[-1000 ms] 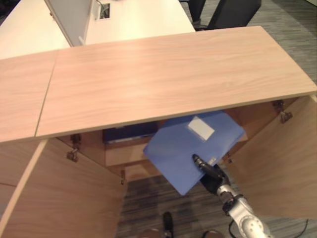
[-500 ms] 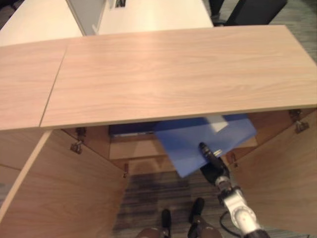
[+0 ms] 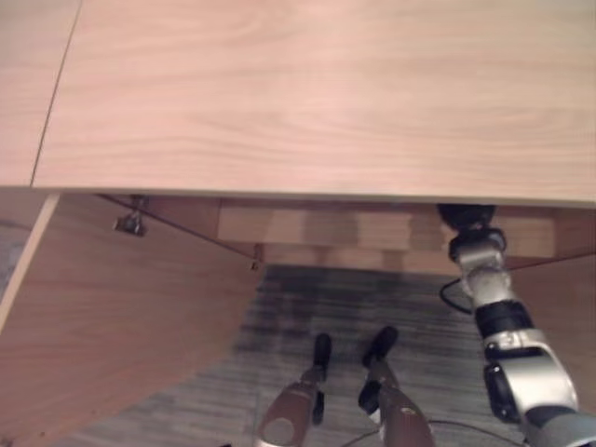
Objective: Put the empty folder in the office cabinet
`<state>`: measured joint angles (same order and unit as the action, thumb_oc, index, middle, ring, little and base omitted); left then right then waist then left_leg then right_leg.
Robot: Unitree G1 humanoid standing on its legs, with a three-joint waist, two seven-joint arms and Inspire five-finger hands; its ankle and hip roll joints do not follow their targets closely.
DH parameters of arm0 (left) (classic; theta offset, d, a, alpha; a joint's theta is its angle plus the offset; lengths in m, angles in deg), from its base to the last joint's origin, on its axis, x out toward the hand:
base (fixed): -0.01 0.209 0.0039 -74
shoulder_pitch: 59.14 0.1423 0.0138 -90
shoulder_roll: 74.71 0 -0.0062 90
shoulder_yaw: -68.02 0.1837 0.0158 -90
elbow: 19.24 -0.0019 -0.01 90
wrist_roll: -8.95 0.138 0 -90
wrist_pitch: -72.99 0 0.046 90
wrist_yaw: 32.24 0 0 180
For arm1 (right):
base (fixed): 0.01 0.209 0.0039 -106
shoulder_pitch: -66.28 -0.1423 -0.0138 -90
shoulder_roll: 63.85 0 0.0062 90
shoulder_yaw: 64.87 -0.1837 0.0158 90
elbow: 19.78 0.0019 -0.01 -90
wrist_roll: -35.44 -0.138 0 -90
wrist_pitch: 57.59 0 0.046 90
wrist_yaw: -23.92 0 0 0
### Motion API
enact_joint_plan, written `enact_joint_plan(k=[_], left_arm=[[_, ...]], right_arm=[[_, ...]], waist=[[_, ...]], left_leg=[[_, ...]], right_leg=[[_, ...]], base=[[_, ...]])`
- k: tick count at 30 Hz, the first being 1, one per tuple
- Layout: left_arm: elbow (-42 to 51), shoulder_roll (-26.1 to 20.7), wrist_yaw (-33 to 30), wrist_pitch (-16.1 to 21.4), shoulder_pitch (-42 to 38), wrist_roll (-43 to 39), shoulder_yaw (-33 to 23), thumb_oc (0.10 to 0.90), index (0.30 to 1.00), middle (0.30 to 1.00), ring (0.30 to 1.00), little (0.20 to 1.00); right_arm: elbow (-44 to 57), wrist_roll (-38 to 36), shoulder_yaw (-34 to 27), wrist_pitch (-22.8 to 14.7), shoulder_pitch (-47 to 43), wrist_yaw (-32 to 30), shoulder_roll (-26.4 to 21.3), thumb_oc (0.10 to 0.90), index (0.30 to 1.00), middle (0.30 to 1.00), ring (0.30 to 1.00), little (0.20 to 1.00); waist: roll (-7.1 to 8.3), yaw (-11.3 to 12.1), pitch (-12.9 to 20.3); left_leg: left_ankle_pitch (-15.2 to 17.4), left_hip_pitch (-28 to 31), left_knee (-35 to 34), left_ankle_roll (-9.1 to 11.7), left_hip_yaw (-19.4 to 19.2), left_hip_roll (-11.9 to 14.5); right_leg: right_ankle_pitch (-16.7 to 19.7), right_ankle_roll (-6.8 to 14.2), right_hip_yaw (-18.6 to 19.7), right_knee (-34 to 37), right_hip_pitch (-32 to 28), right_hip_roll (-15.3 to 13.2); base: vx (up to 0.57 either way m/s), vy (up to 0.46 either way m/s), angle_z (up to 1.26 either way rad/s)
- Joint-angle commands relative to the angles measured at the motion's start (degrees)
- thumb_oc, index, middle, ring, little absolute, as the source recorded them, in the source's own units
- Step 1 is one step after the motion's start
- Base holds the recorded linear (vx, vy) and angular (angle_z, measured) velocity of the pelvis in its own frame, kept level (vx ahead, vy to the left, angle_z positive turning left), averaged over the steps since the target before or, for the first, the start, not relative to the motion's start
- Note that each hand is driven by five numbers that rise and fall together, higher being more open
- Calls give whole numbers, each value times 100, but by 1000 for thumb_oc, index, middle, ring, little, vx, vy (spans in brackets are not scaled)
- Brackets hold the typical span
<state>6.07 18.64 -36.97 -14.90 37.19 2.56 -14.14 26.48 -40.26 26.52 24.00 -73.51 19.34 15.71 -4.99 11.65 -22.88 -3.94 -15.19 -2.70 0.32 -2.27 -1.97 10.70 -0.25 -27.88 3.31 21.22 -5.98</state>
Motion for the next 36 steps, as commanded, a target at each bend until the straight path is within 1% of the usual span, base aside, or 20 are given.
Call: enact_joint_plan(k=[1, 3, 6, 9, 10, 12, 13, 17, 20, 24, 25, 31, 35, 36], left_arm=[[-297, -688, -161, -100, 313, -233, 368, 800, 900, 900, 900, 900], [-287, -714, -160, -95, 277, -246, 395, 800, 900, 900, 900, 900], [-237, -793, -196, -80, 179, -350, 503, 800, 900, 900, 900, 900], [-123, -857, -257, -54, 60, -433, 633, 800, 900, 900, 900, 900], [-60, -870, -307, -52, -6, -432, 729, 800, 900, 900, 900, 900], [-40, -868, -326, -51, -44, -440, 775, 800, 900, 900, 900, 900], [29, -852, -377, -53, -145, -470, 853, 800, 900, 900, 900, 900], [242, -843, -390, -51, -158, -494, 980, 800, 900, 900, 900, 900], [830, -903, -394, -30, -105, -614, 1165, 800, 900, 900, 900, 900], [1285, -974, -381, -59, -68, -679, 1292, 800, 900, 900, 900, 900], [1516, -1027, -374, -53, -20, -693, 1337, 800, 900, 900, 900, 900], [1792, -1107, -343, -89, 86, -776, 1355, 800, 900, 900, 900, 900], [1963, -1183, -316, -112, 133, -807, 1363, 800, 900, 900, 900, 900], [1938, -1194, -306, -126, 133, -798, 1361, 800, 900, 900, 900, 900]], right_arm=[[105, -107, 83, -356, -614, 204, -219, 400, 300, 300, 300, 300], [-75, -120, 88, -320, -799, 205, -271, 400, 300, 300, 300, 300], [-535, -296, -32, -362, -1229, 129, -431, 400, 300, 300, 300, 300], [-929, -466, -143, -463, -1532, 9, -516, 400, 300, 300, 300, 300], [-1093, -516, -161, -488, -1678, -49, -525, 400, 300, 300, 300, 300], [-1149, -533, -140, -512, -1731, -68, -538, 400, 300, 300, 300, 300], [-1177, -582, -139, -590, -1768, -134, -503, 400, 300, 300, 300, 300], [-1038, -704, -161, -742, -1764, -170, -406, 400, 300, 300, 300, 300], [-649, -849, -200, -1011, -1726, -218, -385, 400, 300, 300, 300, 300], [-313, -822, -165, -1168, -1766, -271, -431, 400, 300, 300, 300, 300], [-88, -771, -129, -1233, -1782, -305, -432, 400, 300, 300, 300, 300], [10, -759, -92, -1264, -1805, -331, -447, 400, 300, 300, 300, 300], [-35, -718, -8, -1220, -1905, -373, -521, 400, 300, 300, 300, 300], [-75, -702, 18, -1191, -1905, -392, -548, 472, 408, 408, 408, 408]], waist=[[98, 215, 229], [87, 244, 210], [23, 321, 121], [-62, 381, 6], [-119, 405, -71], [-137, 417, -96], [-185, 412, -180], [-239, 369, -305], [-368, 251, -489], [-465, 159, -553], [-502, 135, -566], [-537, 130, -534], [-553, 125, -538], [-547, 119, -545]], left_leg=[[414, -326, 378, 168, -118, 350], [429, -430, 441, 170, -95, 334], [435, -673, 559, 165, -39, 289], [413, -870, 611, 148, 31, 245], [401, -970, 641, 128, 70, 210], [403, -1026, 653, 122, 77, 188], [449, -1139, 744, 102, 77, 145], [592, -1388, 1054, 74, 40, 103], [739, -1726, 1391, 45, 10, 43], [895, -2137, 1728, 8, -94, -6], [929, -2236, 1770, -9, -133, -11], [953, -2176, 1678, -36, -182, -56], [936, -2081, 1554, -35, -209, -84], [928, -2070, 1530, -33, -215, -85]], right_leg=[[-1248, 464, 259, -1180, 240, -304], [-1286, 455, 273, -1260, 340, -332], [-1380, 433, 292, -1524, 620, -410], [-1465, 410, 292, -1746, 865, -454], [-1498, 404, 322, -1865, 1015, -469], [-1528, 401, 339, -1925, 1101, -482], [-1572, 389, 377, -2071, 1265, -508], [-1596, 392, 428, -2291, 1484, -571], [-1655, 382, 513, -2560, 1758, -641], [-1703, 371, 638, -2841, 2161, -737], [-1700, 375, 678, -2873, 2253, -748], [-1655, 404, 729, -2823, 2269, -732], [-1596, 439, 745, -2709, 2211, -717], [-1578, 445, 739, -2683, 2207, -712]], base=[[-45, -23, 8], [-41, -25, 13], [-42, -30, 12], [-52, -31, 8], [-49, -17, 8], [-49, -20, 13], [-65, -25, 14], [-35, 1, 8], [-37, 36, 1], [2, 75, 3], [37, 75, 0], [30, 39, -1], [17, 18, -1], [0, 0, 0]])
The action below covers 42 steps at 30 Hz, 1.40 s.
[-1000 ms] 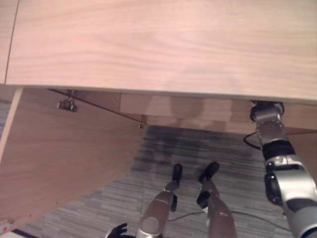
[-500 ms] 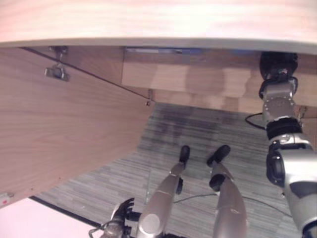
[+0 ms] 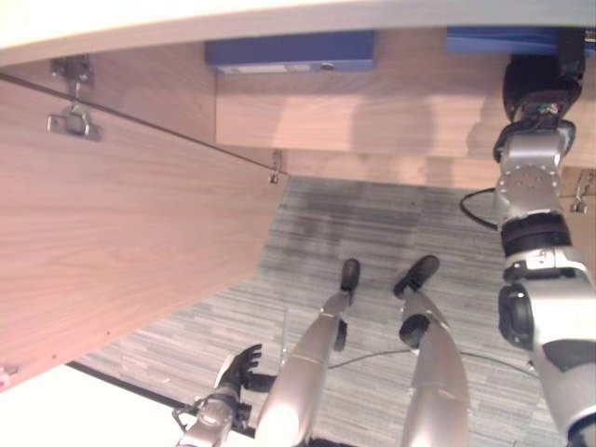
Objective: Put the empty folder in the office cabinet
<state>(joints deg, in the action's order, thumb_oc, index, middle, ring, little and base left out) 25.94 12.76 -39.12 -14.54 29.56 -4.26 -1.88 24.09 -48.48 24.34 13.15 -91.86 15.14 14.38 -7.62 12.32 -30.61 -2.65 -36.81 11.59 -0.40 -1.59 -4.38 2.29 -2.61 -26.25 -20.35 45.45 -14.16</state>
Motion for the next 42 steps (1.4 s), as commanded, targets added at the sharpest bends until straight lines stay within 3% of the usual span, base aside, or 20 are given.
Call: enact_joint_plan(k=[1, 9, 14, 17, 20, 22, 23, 28, 36, 42], left_arm=[[-77, -607, -89, -170, 888, -117, 123, 800, 900, 900, 900, 900], [-159, -693, -24, -219, 854, -24, 86, 800, 900, 900, 900, 900], [-807, -553, -140, -266, 662, 7, -81, 800, 900, 900, 900, 900], [-1003, -454, -273, -252, 551, 10, -134, 800, 900, 900, 900, 900], [-1078, -288, -512, -278, 521, -16, -220, 800, 900, 900, 900, 900], [-1116, -245, -590, -287, 538, -28, -267, 800, 900, 900, 900, 900], [-1172, -136, -681, -301, 531, -11, -326, 800, 900, 900, 900, 900], [-1132, -19, -761, -313, 665, 116, -338, 800, 900, 900, 900, 900], [-1229, 107, -747, -323, 797, 67, -392, 800, 900, 900, 900, 900], [-1141, 177, -827, -313, 846, -53, -361, 800, 900, 900, 900, 900]], right_arm=[[54, 163, 270, -60, -99, -20, -458, 800, 900, 900, 900, 900], [-170, 301, 492, 258, -41, -5, -397, 800, 900, 900, 900, 900], [-482, 483, 371, 288, 79, -362, -214, 800, 900, 900, 900, 900], [-180, 585, 309, 129, 167, -530, 53, 800, 900, 900, 900, 900], [934, 570, 68, -531, 790, -685, 700, 800, 900, 900, 900, 900], [1237, 643, 25, -643, 1039, -787, 938, 800, 900, 900, 900, 900], [1568, 742, -11, -754, 1424, -846, 1270, 800, 900, 900, 900, 900], [1851, 1012, 158, -620, 2082, -981, 1640, 800, 900, 900, 900, 900], [1970, 1135, 216, -613, 2367, -1029, 1854, 800, 900, 900, 900, 900], [2235, 1060, 181, -891, 2268, -1173, 2044, 800, 900, 900, 900, 900]], waist=[[-275, 50, 225], [-133, -10, 190], [64, -96, 207], [168, -152, 192], [240, -222, 170], [259, -241, 183], [252, -255, 207], [162, -259, 330], [51, -263, 466], [1, -256, 480]], left_leg=[[783, 121, 59, 41, -293, 162], [617, 470, -346, 78, -275, 198], [511, 705, -605, 116, -246, 234], [455, 830, -757, 141, -234, 246], [390, 986, -928, 158, -229, 265], [372, 1055, -992, 162, -230, 267], [343, 1164, -1085, 164, -220, 264], [279, 1483, -1320, 154, -250, 261], [228, 1699, -1503, 148, -271, 249], [196, 1699, -1521, 135, -266, 249]], right_leg=[[-710, 694, 563, -272, -238, 116], [-509, 746, 499, 237, -600, 264], [-393, 744, 473, 578, -861, 399], [-310, 751, 481, 828, -1030, 480], [-230, 763, 481, 1035, -1190, 538], [-205, 768, 481, 1118, -1275, 551], [-166, 784, 478, 1244, -1397, 573], [-71, 814, 511, 1484, -1734, 598], [-55, 820, 613, 1591, -1884, 627], [-52, 800, 654, 1607, -1868, 657]], base=[[28, 15, -4], [12, -8, -4], [4, -6, -2], [-5, -13, -3], [-13, -22, 0], [-7, -3, -2], [-14, -6, -6], [-5, 17, -5], [-2, 28, -7], [-5, 2, -1]])
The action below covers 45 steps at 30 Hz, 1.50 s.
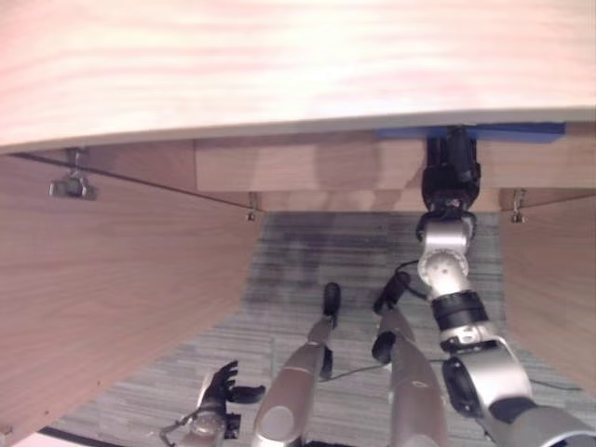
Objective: Put the empty folder in the office cabinet
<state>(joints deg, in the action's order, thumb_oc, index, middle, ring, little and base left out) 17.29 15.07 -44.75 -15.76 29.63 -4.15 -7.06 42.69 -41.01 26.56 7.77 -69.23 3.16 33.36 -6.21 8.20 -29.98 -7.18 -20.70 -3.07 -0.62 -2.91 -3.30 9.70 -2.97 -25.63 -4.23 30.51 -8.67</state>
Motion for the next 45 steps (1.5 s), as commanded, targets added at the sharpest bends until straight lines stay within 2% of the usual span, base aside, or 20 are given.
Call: enact_joint_plan(k=[1, 7, 9, 10, 11, 12, 13, 14, 18, 19, 21, 31, 32, 33, 35, 36, 37, 38, 44, 45], left_arm=[[-273, -56, -264, -193, 841, -66, 158, 800, 900, 900, 900, 900], [-229, -34, -257, -201, 897, -236, 102, 800, 900, 900, 900, 900], [-250, -85, -227, -184, 893, -245, 98, 800, 900, 900, 900, 900], [-323, -233, -76, -138, 840, -309, 47, 800, 900, 900, 900, 900], [-333, -206, -69, -133, 805, -310, 48, 800, 900, 900, 900, 900], [-483, -387, 122, -94, 701, -182, 15, 800, 900, 900, 900, 900], [-624, -526, 281, -54, 623, -16, 6, 800, 900, 900, 900, 900], [-619, -601, 353, -26, 575, 80, 59, 800, 900, 900, 900, 900], [-565, -639, 405, -12, 488, 109, 167, 800, 900, 900, 900, 900], [-568, -676, 453, -37, 424, 157, 174, 800, 900, 900, 900, 900], [-598, -677, 481, -49, 375, 213, 176, 800, 900, 900, 900, 900], [-370, -570, 497, -81, 454, 105, 226, 800, 900, 900, 900, 900], [-363, -593, 537, -76, 442, 95, 161, 800, 900, 900, 900, 900], [-405, -643, 596, -53, 417, 157, 123, 800, 900, 900, 900, 900], [-461, -675, 592, -42, 412, 292, 133, 800, 900, 900, 900, 900], [-462, -670, 591, -42, 410, 293, 130, 800, 900, 900, 900, 900], [-501, -679, 577, -39, 427, 381, 186, 800, 900, 900, 900, 900], [-499, -670, 585, -35, 435, 398, 201, 800, 900, 900, 900, 900], [-550, -628, 514, 38, 280, 986, 423, 800, 900, 900, 900, 900], [-551, -627, 513, 38, 282, 988, 425, 800, 900, 900, 900, 900]], right_arm=[[377, 311, -40, -357, 8, 27, 147, 800, 900, 900, 900, 900], [475, 98, -143, -572, -39, 89, 207, 800, 900, 900, 900, 900], [110, -125, -98, -459, -303, 209, -76, 800, 900, 900, 900, 900], [-931, 22, 432, 255, -686, 322, -777, 800, 900, 900, 900, 900], [-1056, -37, 435, 288, -783, 408, -830, 800, 900, 900, 900, 900], [-2009, 645, 1106, 1518, -1131, 618, -1420, 800, 900, 900, 900, 900], [-2631, 1334, 1611, 2266, -1426, 949, -1749, 800, 900, 900, 900, 900], [-3100, 1487, 1727, 2488, -1612, 1158, -1753, 800, 900, 900, 900, 900], [-3685, 1490, 1639, 2578, -1842, 1312, -1685, 800, 900, 900, 900, 900], [-4126, 1981, 1789, 2896, -1871, 1449, -1719, 800, 900, 900, 900, 900], [-4392, 2215, 1842, 3031, -1912, 1563, -1703, 800, 900, 900, 900, 900], [-4107, 1263, 1309, 2617, -1640, 1424, -1180, 800, 900, 900, 900, 900], [-4217, 1856, 1643, 2918, -1478, 1601, -1245, 800, 900, 900, 900, 900], [-4536, 3489, 2305, 3389, -1445, 2112, -1498, 800, 900, 900, 900, 900], [-4768, 5155, 2995, 3540, -1655, 2407, -1732, 800, 900, 900, 900, 900], [-4776, 5163, 2998, 3537, -1663, 2414, -1732, 800, 900, 900, 900, 900], [-4835, 6628, 3722, 3533, -1948, 2501, -1770, 800, 900, 900, 900, 900], [-4632, 7172, 4054, 3493, -2078, 2491, -1730, 800, 900, 900, 900, 900], [-4506, 8699, 4615, 3372, -1952, 2620, -1683, 800, 900, 900, 900, 900], [-4508, 8703, 4613, 3370, -1950, 2620, -1683, 800, 900, 900, 900, 900]], waist=[[-139, 157, 416], [-131, 177, 476], [-115, 212, 504], [-45, 295, 533], [-72, 291, 504], [4, 363, 531], [83, 379, 543], [121, 390, 547], [146, 417, 558], [169, 417, 567], [173, 434, 594], [101, 484, 681], [109, 499, 698], [140, 498, 732], [191, 473, 778], [186, 468, 774], [235, 440, 822], [260, 418, 842], [279, 364, 1110], [277, 362, 1109]], left_leg=[[648, 91, -57, 158, -135, 141], [559, 141, -190, 177, -72, 170], [552, 134, -193, 186, -54, 175], [522, 137, -193, 216, -47, 188], [524, 136, -193, 217, -47, 192], [486, 115, -193, 250, -52, 214], [444, 63, -193, 286, -48, 233], [429, 18, -193, 311, -32, 238], [402, -16, -193, 327, -28, 246], [387, -34, -193, 338, -26, 247], [385, -44, -193, 339, -26, 246], [432, 96, -193, 319, -41, 221], [432, 139, -193, 317, -41, 221], [423, 182, -193, 320, -44, 218], [417, 226, -193, 323, -38, 208], [418, 228, -193, 323, -36, 209], [411, 289, -193, 332, -47, 203], [411, 331, -193, 335, -53, 204], [356, 609, -193, 402, 30, 131], [356, 612, -193, 402, 34, 131]], right_leg=[[-793, 836, 591, -5, -374, 108], [-789, 828, 604, 85, -409, 187], [-775, 821, 614, 106, -416, 202], [-759, 812, 595, 120, -424, 207], [-757, 811, 595, 121, -423, 211], [-734, 794, 533, 142, -417, 215], [-678, 793, 488, 216, -417, 236], [-619, 809, 465, 314, -435, 260], [-541, 830, 447, 459, -492, 295], [-510, 835, 411, 531, -519, 313], [-482, 839, 389, 593, -556, 319], [-490, 838, 433, 626, -719, 317], [-491, 832, 412, 609, -754, 307], [-488, 822, 401, 609, -797, 297], [-486, 822, 368, 632, -865, 285], [-487, 822, 366, 632, -869, 285], [-484, 832, 356, 664, -954, 285], [-488, 840, 359, 676, -1005, 286], [-566, 871, 271, 796, -1490, 238], [-566, 872, 267, 799, -1496, 238]], base=[[0, 0, 0], [0, -5, 0], [-7, -22, 0], [-11, -31, 0], [-21, -89, 0], [-10, -120, 3], [-5, -154, 7], [5, -96, 6], [7, -22, 0], [0, 0, 0], [8, -17, 0], [5, 5, 2], [0, 0, 0], [0, 0, 0], [0, 0, 0], [0, 0, 0], [0, 0, 0], [0, 0, 0], [11, 1, 4], [30, -4, 9]])
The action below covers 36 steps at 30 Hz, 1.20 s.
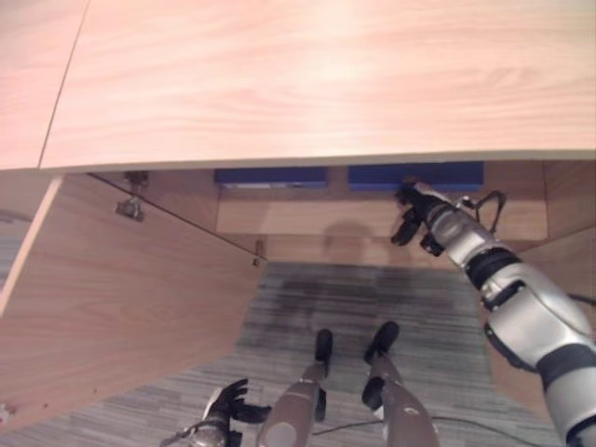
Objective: Put the empty folder in the office cabinet
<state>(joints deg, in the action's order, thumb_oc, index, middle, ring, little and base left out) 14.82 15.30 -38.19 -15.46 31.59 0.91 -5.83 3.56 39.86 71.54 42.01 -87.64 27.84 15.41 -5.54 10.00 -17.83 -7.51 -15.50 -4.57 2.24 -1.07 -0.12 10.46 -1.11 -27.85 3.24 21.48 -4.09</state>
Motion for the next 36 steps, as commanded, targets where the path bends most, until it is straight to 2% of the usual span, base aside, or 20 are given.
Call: enact_joint_plan(k=[1, 4, 8, 14, 15, 19, 22, 23, 24, 28, 29, 32, 33, 34, 36], left_arm=[[-303, -652, -126, 10, 54, 591, 358, 800, 900, 900, 900, 900], [-347, -607, -23, -41, -69, 814, 458, 800, 900, 900, 900, 900], [-557, -464, 32, -131, -166, 975, 473, 800, 900, 900, 900, 900], [-950, -215, 50, -228, -272, 1223, 459, 800, 900, 900, 900, 900], [-1166, -110, 97, -279, -295, 1318, 433, 800, 900, 900, 900, 900], [-1286, -48, 157, -315, -293, 1409, 380, 800, 900, 900, 900, 900], [-1466, -3, 259, -386, -342, 1516, 329, 800, 900, 900, 900, 900], [-1468, -3, 259, -385, -343, 1516, 330, 800, 900, 900, 900, 900], [-1490, -2, 281, -386, -372, 1530, 312, 800, 900, 900, 900, 900], [-1623, -40, 374, -436, -450, 1675, 233, 800, 900, 900, 900, 900], [-1623, -40, 374, -436, -449, 1675, 234, 800, 900, 900, 900, 900], [-1740, -78, 429, -428, -395, 1896, 141, 800, 900, 900, 900, 900], [-1811, -86, 434, -415, -371, 2007, 76, 800, 900, 900, 900, 900], [-1811, -86, 434, -415, -371, 2007, 77, 800, 900, 900, 900, 900], [-1854, -64, 417, -410, -375, 2041, 21, 800, 900, 900, 900, 900]], right_arm=[[-698, 790, 135, -60, -9, 208, 139, 800, 900, 900, 900, 900], [-986, 1060, -101, 4, 589, 447, 259, 800, 900, 900, 900, 900], [-1168, 1171, -375, 43, 1162, 573, 456, 800, 900, 900, 900, 900], [-1130, 1304, -584, 35, 1952, 740, 664, 800, 900, 900, 900, 900], [-1122, 1372, -645, 9, 2206, 811, 722, 800, 900, 900, 900, 900], [-1093, 1307, -848, 8, 2473, 855, 686, 800, 900, 900, 900, 900], [-1074, 1327, -1036, -27, 2681, 898, 560, 800, 900, 900, 900, 900], [-1072, 1327, -1037, -26, 2683, 899, 559, 800, 900, 900, 900, 900], [-1054, 1309, -1099, -22, 2750, 886, 512, 800, 900, 900, 900, 900], [-968, 1164, -1464, -16, 3259, 834, 451, 800, 900, 900, 900, 900], [-967, 1164, -1465, -16, 3260, 834, 451, 800, 900, 900, 900, 900], [-862, 741, -1868, -47, 3815, 697, 518, 800, 900, 900, 900, 900], [-733, 191, -2222, -96, 4175, 565, 563, 800, 900, 900, 900, 900], [-732, 191, -2222, -96, 4176, 565, 563, 800, 900, 900, 900, 900], [-712, -377, -2600, -148, 4505, 458, 609, 800, 900, 900, 900, 900]], waist=[[193, 198, -40], [36, 272, 194], [-69, 317, 422], [-102, 238, 761], [-57, 155, 925], [36, 21, 1145], [228, -178, 1392], [228, -175, 1391], [281, -249, 1446], [502, -550, 1551], [502, -544, 1553], [611, -742, 1507], [669, -842, 1439], [669, -836, 1440], [660, -930, 1374]], left_leg=[[389, 122, -43, 120, -112, -203], [412, 370, -43, 106, 50, -264], [474, 697, -43, 44, 108, -321], [624, 1057, -43, -62, 128, -407], [736, 1249, -43, -116, 96, -452], [869, 1450, -43, -188, 55, -496], [1031, 1676, -43, -279, -60, -538], [1032, 1678, -43, -280, -63, -539], [979, 1650, -43, -328, -113, -565], [1098, 1778, -43, -400, -428, -521], [1099, 1778, -43, -400, -434, -521], [1179, 1858, -43, -444, -744, -468], [1223, 1899, -43, -471, -1000, -415], [1224, 1899, -43, -472, -1005, -415], [1348, 2011, -43, -456, -1207, -329]], right_leg=[[-657, 689, 468, 53, -655, -232], [-762, 700, 334, 15, -989, -330], [-855, 721, 292, -42, -1327, -420], [-913, 784, 298, -130, -1648, -535], [-930, 826, 302, -151, -1806, -589], [-940, 879, 360, -176, -1970, -643], [-919, 958, 496, -261, -2068, -706], [-919, 959, 499, -262, -2069, -706], [-804, 937, 514, -233, -2029, -722], [-695, 995, 869, -267, -1902, -665], [-694, 995, 875, -269, -1899, -664], [-598, 1032, 1107, -280, -1771, -603], [-528, 1076, 1140, -342, -1643, -601], [-528, 1076, 1146, -345, -1639, -600], [-584, 1153, 957, -473, -1631, -663]], base=[[17, -4, 9], [25, 34, 17], [21, 76, 22], [6, 118, 0], [0, 142, 3], [24, 123, -3], [7, 135, -15], [-64, 125, -35], [-60, 75, -45], [-48, 75, -30], [-45, 46, -53], [-47, 29, -67], [-57, 22, -76], [-11, 32, -84], [5, 19, -102]])
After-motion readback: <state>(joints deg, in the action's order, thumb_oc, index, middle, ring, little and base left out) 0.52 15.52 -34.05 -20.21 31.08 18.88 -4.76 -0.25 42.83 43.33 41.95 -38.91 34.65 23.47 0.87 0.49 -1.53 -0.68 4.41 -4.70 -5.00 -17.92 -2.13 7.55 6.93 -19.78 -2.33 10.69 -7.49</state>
